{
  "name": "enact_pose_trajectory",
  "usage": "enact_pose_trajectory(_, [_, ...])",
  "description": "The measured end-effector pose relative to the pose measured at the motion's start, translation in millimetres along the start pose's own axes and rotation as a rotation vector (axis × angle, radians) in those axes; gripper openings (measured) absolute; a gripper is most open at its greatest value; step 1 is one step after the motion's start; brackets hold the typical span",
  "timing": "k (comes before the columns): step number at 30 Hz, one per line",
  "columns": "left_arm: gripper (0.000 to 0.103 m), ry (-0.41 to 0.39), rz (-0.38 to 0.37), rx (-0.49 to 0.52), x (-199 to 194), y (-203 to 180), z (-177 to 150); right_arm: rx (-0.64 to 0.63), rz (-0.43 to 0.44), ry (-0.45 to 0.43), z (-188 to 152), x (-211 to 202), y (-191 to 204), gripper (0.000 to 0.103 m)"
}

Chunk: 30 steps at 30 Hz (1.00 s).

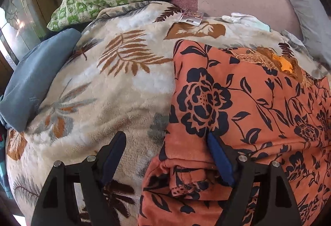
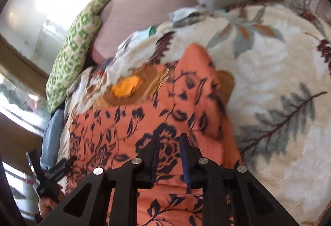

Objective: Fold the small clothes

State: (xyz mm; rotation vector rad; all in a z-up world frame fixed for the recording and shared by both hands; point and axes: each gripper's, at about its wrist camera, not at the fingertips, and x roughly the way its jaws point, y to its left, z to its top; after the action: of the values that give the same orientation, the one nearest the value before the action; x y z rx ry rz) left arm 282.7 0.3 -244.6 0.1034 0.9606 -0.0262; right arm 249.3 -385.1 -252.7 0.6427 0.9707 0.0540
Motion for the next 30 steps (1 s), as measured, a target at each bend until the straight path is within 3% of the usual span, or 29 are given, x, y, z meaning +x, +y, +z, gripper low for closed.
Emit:
enact_pose_trajectory(2, [0.082,-0.002,-0.022,-0.023,-8.5,5.1,-3.3,-0.010,-0.040,0.150,-11.7,32.3,-0.7,0.024])
enact_pose_trajectory(5, [0.082,-0.015,-0.035,-0.057,-32.4,22.7,-11.9,-0.064,-0.066,0.085,-13.9,12.6,15.9,0.023])
enact_pose_trajectory(8, [0.082,-0.022,0.005,-0.074,-60.2,47.3,-26.7,-0.063,-0.002,0.006,-26.5,-23.5,25.1,0.023])
enact_pose_trajectory(12, [0.082,-0.057,0.027,-0.073,-103.3,79.7,-68.9,-0.126,0.010,-0.155,-62.6,-93.8,39.0,0.023])
enact_pose_trajectory(14, [0.082,-0.037,0.019,-0.057,-118.5,92.6,-94.0,-0.117,0.056,-0.175,-87.7,-124.8,32.1,0.023])
enact_pose_trajectory(16, [0.082,-0.005,-0.002,-0.038,-131.7,103.1,-121.1,-0.122,0.064,-0.165,-115.2,-149.1,25.2,0.029])
enact_pose_trajectory(21, [0.082,0.062,-0.055,-0.073,-150.8,123.5,-176.0,-0.146,-0.041,-0.075,-177.0,-194.4,14.3,0.034])
enact_pose_trajectory(26, [0.082,0.114,-0.065,-0.088,-143.9,121.7,-199.9,-0.063,-0.112,0.026,-222.6,-209.5,-22.0,0.035])
enact_pose_trajectory(30, [0.082,0.144,-0.112,-0.089,-135.9,115.4,-208.4,-0.025,-0.178,0.030,-242.0,-203.6,-42.3,0.035])
